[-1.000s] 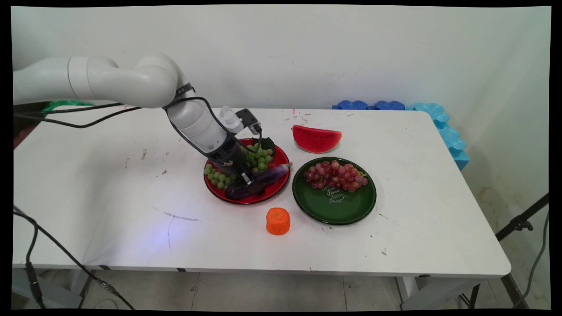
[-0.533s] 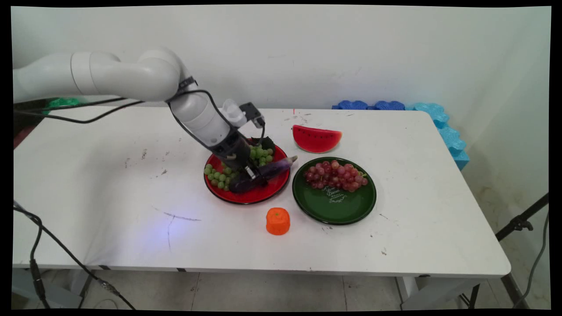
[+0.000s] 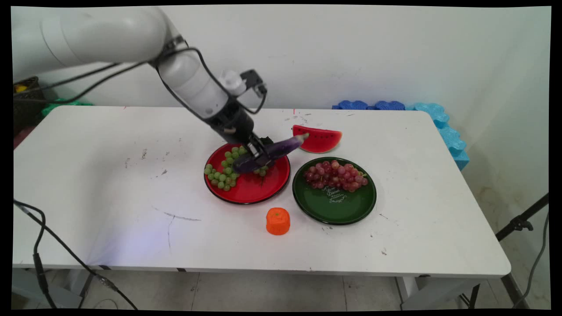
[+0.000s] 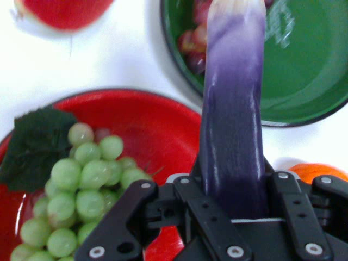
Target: Place the picked object on the table
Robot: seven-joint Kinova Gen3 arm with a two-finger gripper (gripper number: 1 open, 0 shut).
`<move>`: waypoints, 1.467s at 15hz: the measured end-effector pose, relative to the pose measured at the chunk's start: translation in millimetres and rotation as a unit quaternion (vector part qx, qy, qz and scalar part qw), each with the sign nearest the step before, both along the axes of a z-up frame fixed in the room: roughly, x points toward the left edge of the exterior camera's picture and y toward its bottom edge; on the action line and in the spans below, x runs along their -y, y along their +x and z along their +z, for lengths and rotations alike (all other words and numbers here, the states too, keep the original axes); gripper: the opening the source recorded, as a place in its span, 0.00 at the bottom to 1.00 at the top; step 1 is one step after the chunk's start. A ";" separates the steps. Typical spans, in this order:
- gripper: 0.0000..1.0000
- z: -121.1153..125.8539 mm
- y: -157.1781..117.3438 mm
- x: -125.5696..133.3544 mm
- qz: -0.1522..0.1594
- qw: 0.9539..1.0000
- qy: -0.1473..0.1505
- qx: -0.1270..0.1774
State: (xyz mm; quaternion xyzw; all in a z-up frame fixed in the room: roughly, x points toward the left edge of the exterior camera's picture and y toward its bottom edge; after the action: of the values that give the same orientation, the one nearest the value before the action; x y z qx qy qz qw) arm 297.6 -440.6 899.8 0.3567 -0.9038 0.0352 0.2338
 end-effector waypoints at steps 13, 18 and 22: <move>0.00 29.4 -63.6 -70.1 -0.086 0.996 -0.006 -0.022; 0.00 -13.0 -77.6 -93.6 -0.126 0.992 -0.007 -0.013; 0.00 -37.6 -83.8 -104.9 -0.145 0.989 -0.010 -0.009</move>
State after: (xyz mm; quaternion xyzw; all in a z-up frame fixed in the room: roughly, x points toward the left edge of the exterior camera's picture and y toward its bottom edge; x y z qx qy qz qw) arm 213.8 -335.7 862.2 0.2200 -0.9434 0.0072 0.2483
